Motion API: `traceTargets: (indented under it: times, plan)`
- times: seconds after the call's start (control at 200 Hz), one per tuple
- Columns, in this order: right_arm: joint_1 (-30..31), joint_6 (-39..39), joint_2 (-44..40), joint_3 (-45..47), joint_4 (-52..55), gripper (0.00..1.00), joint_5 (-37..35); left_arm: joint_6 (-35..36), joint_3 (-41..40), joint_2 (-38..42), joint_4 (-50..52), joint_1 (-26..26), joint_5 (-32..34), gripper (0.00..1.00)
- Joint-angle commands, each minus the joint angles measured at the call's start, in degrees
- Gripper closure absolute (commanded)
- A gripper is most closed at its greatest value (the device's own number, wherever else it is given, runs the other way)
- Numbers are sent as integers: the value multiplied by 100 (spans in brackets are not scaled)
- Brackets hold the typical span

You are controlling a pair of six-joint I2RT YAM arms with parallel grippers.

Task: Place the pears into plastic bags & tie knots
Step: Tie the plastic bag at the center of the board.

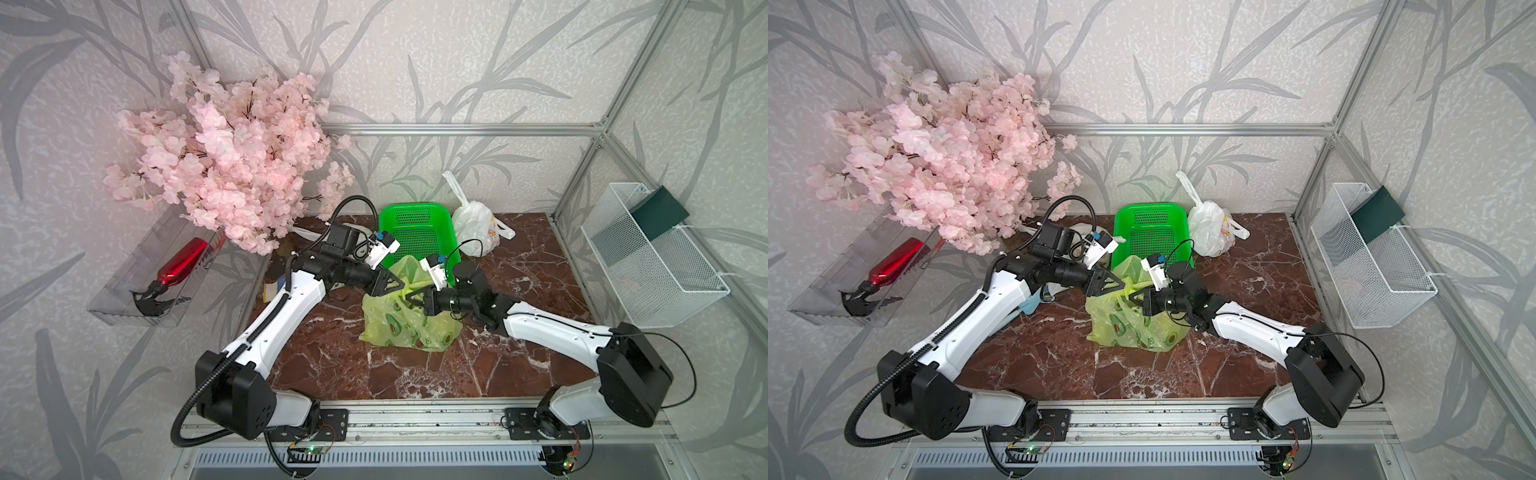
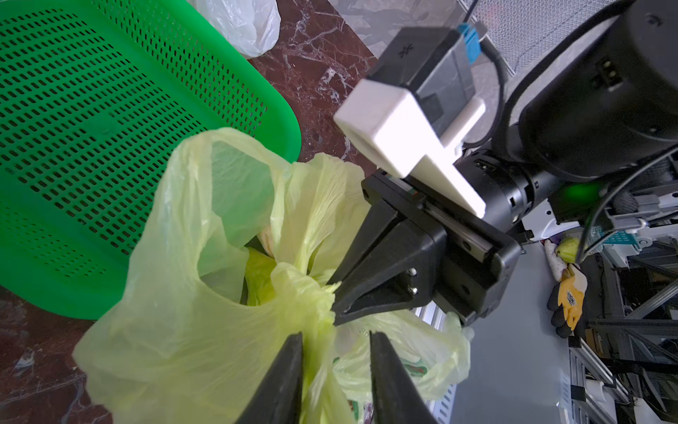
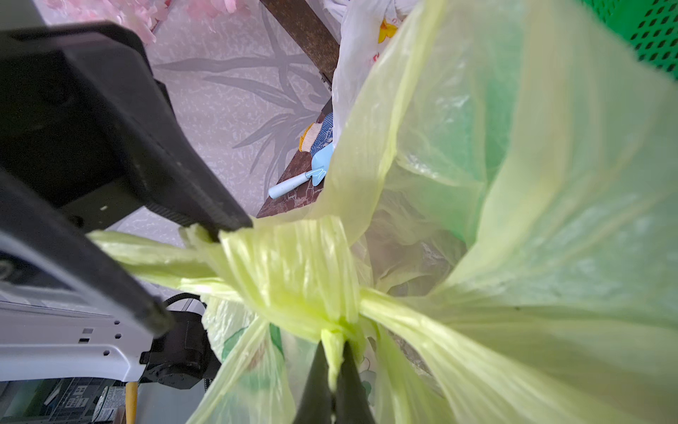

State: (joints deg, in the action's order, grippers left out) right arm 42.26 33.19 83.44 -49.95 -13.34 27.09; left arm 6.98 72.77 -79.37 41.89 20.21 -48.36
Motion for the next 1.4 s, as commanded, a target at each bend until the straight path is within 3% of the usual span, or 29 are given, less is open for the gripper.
traceTargets:
  times: [0.0, 0.21, 0.5, 0.575, 0.68, 0.83, 1.025, 1.155, 1.25, 1.395]
  plan:
    - [-16, 31, -114, 38, -79, 100, 68, 187, 71, -151, 162, 92, 123, 68]
    - [2, 39, -111, -4, -89, 100, 117, 183, -83, -189, 50, 220, 426, 65]
    - [98, -14, -16, -6, -101, 100, 62, -382, -236, -353, -568, 258, 532, 89]
    - [99, -107, -35, -8, -3, 100, 37, -539, -372, -266, -863, 252, 528, 100]
    - [90, -498, -161, -77, 372, 100, 178, -419, -561, 43, -1180, 241, 538, 100]
    - [-150, -1396, -538, -457, 1564, 75, 702, -176, -1153, 725, -2042, 191, 751, 100]
    - [-847, -1452, -1123, -922, 1975, 58, 1596, 329, -1458, 1112, -2162, 221, 746, 100]
    - [-837, -2503, -855, -1649, 3039, 48, 1329, 535, -1411, 1135, -2056, 231, 738, 100]
    - [-466, -3665, -545, -2199, 3903, 39, 731, 591, -1316, 1117, -1992, 253, 659, 100]
    - [-216, -4690, -65, -2680, 4374, 33, 316, 731, -1223, 1085, -1844, 295, 547, 100]
